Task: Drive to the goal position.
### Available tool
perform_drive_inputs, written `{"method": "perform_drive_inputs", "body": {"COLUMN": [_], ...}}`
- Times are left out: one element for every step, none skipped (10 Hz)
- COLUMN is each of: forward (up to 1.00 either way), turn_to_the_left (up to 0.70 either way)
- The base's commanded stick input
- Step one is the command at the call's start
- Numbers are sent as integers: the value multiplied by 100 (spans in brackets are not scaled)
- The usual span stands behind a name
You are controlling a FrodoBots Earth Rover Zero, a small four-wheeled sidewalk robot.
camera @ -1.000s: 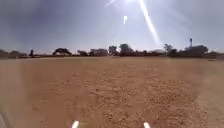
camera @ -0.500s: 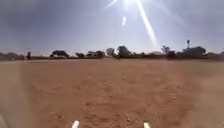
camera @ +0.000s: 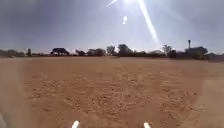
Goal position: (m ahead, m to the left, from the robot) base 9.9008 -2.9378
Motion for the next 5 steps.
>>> {"method": "perform_drive_inputs", "body": {"forward": [100,100,100,100,100], "turn_to_the_left": [23,10,0,0,0]}}
